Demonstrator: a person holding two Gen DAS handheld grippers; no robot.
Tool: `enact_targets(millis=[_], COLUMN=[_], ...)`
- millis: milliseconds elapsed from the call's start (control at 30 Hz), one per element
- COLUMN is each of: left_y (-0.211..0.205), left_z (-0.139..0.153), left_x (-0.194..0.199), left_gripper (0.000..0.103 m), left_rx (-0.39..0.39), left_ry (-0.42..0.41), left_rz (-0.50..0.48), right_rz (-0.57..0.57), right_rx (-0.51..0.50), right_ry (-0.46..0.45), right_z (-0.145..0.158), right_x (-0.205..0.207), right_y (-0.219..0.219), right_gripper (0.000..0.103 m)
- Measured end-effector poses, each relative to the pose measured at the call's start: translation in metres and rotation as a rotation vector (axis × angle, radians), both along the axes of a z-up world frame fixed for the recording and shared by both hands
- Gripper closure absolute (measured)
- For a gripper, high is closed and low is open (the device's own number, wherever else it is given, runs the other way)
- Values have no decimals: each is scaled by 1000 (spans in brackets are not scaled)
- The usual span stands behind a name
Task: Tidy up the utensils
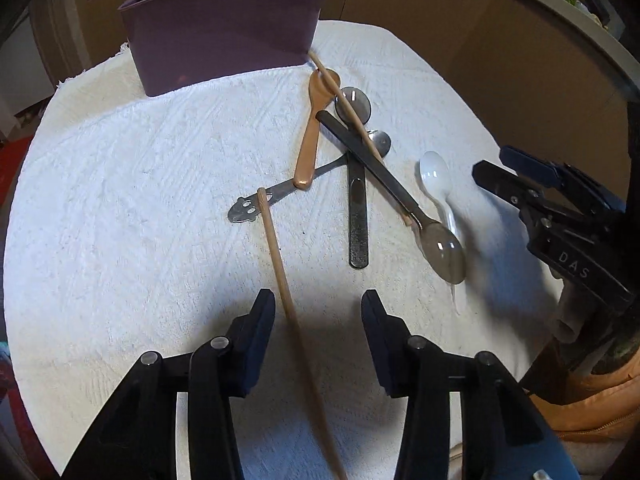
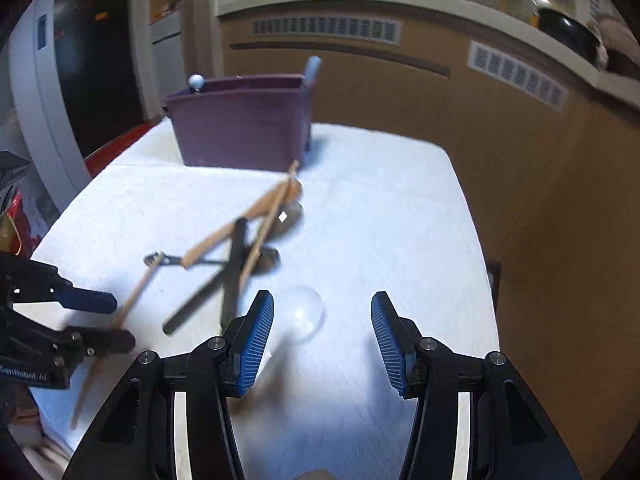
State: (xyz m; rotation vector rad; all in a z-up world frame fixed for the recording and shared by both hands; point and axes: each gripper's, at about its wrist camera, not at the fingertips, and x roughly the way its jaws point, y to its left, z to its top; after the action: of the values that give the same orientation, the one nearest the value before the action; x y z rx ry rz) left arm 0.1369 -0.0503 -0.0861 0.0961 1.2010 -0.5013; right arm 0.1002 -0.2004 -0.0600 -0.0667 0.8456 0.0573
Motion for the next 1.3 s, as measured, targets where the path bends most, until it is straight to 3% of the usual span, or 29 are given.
enact_targets(millis=[33, 133, 400, 467, 500, 533, 667, 800, 833, 867, 1100, 1300], left_y=[-2, -8, -21, -20, -19, -16, -2, 9, 12, 16, 28, 35], left_z=[-2, -8, -7, -9, -9, -8, -7, -1, 3, 7, 34, 71], left_x=[3, 8, 18, 16, 14, 12, 1, -14, -17, -18, -12, -14], left_gripper=[71, 77, 70, 77, 89, 94, 97, 99, 99, 99, 99, 99], left_rx=[4, 16, 26, 37, 55, 57, 13, 13, 8, -3, -51, -87], left_ry=[4, 4, -12, -30, -49, -59, -79, -136, -147, -161, -248, -355], left_rz=[2, 8, -22, -9, 2, 9, 24, 34, 38, 46, 78, 95], right_rz=[-10, -28, 66, 72, 72, 67, 29, 20, 26, 34, 53, 42], right_rx=[5, -9, 68, 66, 66, 68, 111, 53, 22, 3, -24, -38], right_ry=[5, 10, 50, 69, 77, 91, 156, 142, 144, 141, 118, 15], right_z=[-3, -8, -13, -17, -19, -21, -34, -38, -39, -38, -19, 22], right_x=[-3, -7, -10, -4, -1, 4, 25, 36, 37, 37, 24, 9], right_y=[-4, -11, -3, 3, 5, 5, 4, 14, 19, 22, 27, 20], right_gripper=[51, 51, 48, 48, 48, 48, 48, 48, 51, 66, 67, 67])
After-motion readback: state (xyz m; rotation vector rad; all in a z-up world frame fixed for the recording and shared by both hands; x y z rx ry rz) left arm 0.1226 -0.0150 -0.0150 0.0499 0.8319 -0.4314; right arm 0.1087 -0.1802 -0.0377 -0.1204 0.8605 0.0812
